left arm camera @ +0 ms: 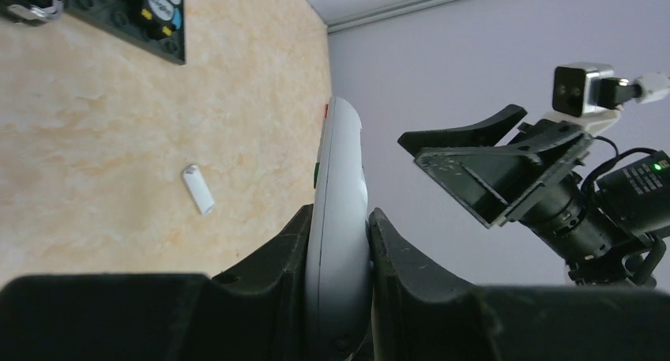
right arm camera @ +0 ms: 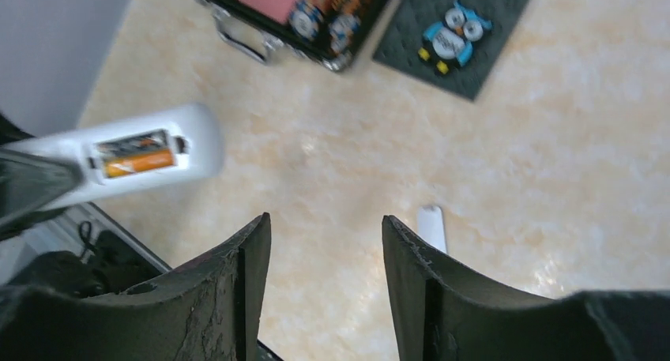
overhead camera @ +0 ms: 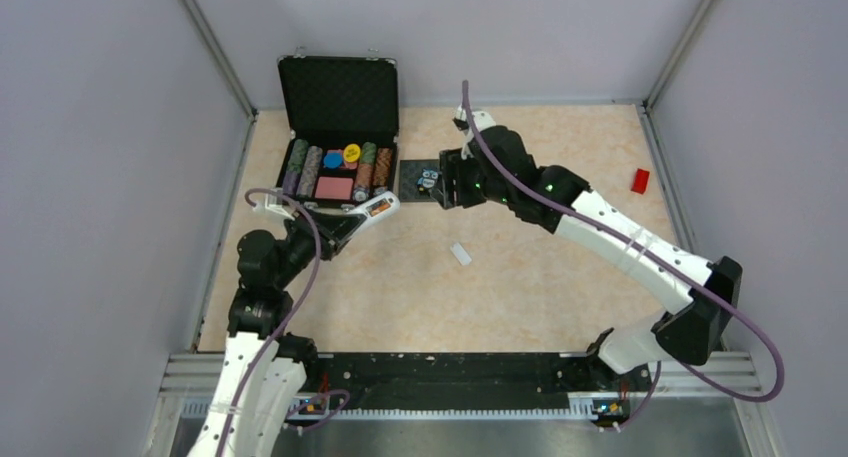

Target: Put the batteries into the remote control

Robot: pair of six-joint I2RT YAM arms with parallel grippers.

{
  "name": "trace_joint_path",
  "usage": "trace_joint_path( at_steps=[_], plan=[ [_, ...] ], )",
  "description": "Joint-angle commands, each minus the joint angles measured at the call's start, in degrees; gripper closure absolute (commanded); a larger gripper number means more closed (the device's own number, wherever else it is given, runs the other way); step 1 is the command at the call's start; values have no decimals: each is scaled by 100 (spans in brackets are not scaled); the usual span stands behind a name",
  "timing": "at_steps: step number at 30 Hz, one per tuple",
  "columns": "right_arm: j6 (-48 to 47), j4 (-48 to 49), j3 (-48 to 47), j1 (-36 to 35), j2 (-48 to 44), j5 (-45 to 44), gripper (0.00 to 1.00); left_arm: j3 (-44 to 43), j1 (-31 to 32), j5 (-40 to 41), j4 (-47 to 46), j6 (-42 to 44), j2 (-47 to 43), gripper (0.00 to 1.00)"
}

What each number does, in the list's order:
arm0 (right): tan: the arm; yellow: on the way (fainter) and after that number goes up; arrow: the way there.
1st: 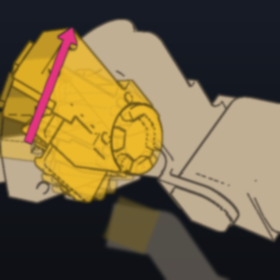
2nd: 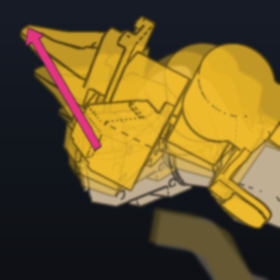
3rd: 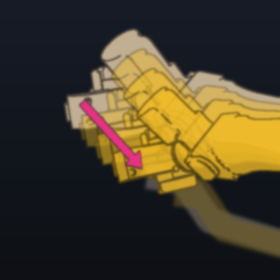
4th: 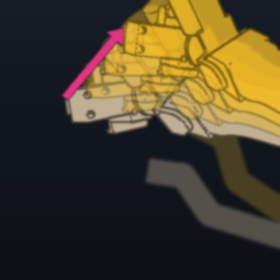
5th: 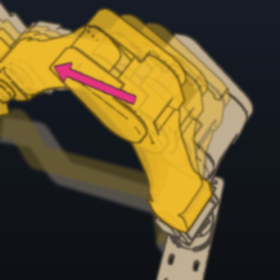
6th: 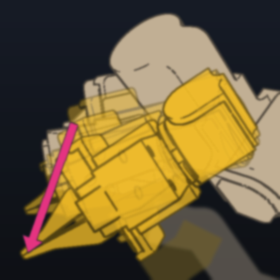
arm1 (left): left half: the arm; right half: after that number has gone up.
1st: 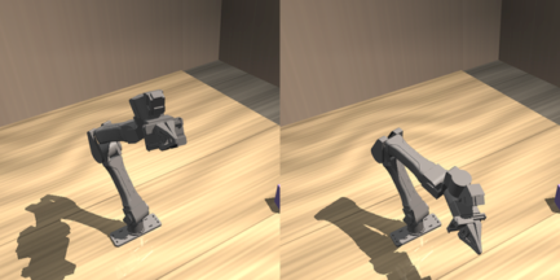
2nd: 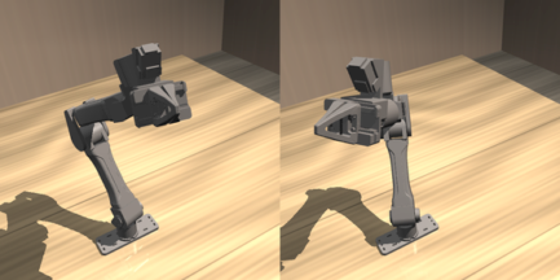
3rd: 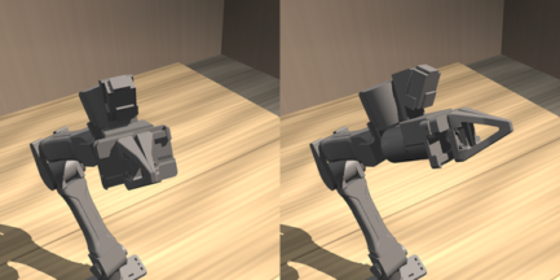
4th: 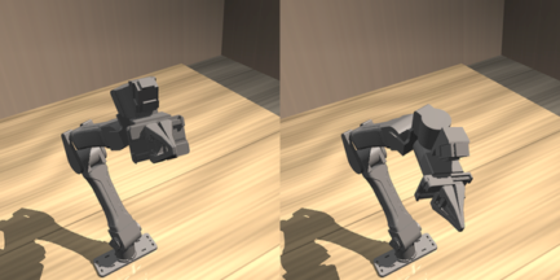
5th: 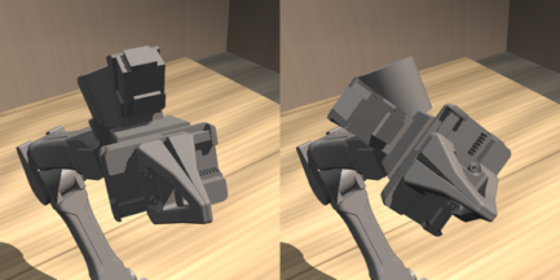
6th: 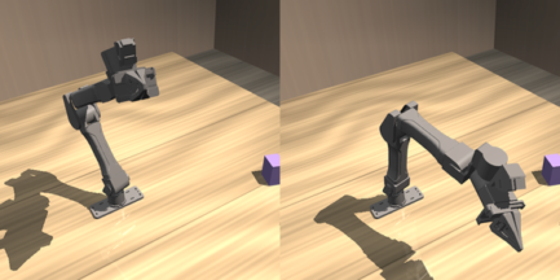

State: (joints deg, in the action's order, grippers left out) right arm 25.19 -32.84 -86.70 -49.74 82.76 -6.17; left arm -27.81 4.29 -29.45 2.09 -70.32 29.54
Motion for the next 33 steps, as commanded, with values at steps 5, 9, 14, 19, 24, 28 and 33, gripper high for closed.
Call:
trace_joint_path(
  at_steps=[5, 9, 14, 19, 24, 28, 33],
  plan=[
    [-394, -112, 1507, 465, 389, 325, 45, -596, 1, -821, 990, 1671, 556, 100],
    [-375, 85, 1758, 490, 956, 325, 46, -1043, 1, -822, 1686, 2318, 866, 100],
    [318, 288, 1451, 490, 1502, -15, 55, -1134, 1, -59, 2018, 2429, 782, 100],
    [1991, 406, 1322, 491, 1826, -293, 65, -1012, 1, 392, 1857, 2158, 609, 100],
    [3246, 478, 1402, 503, 1930, -675, 68, -937, 1, 545, 1640, 1999, 499, 100],
    [3936, 193, 1247, 559, 2198, -691, 77, -865, 1, 566, 1507, 1936, 452, 100],
    [4575, -118, 1174, 588, 2377, -771, 79, -742, -3, 623, 1403, 1934, 345, 100]
  ],
)
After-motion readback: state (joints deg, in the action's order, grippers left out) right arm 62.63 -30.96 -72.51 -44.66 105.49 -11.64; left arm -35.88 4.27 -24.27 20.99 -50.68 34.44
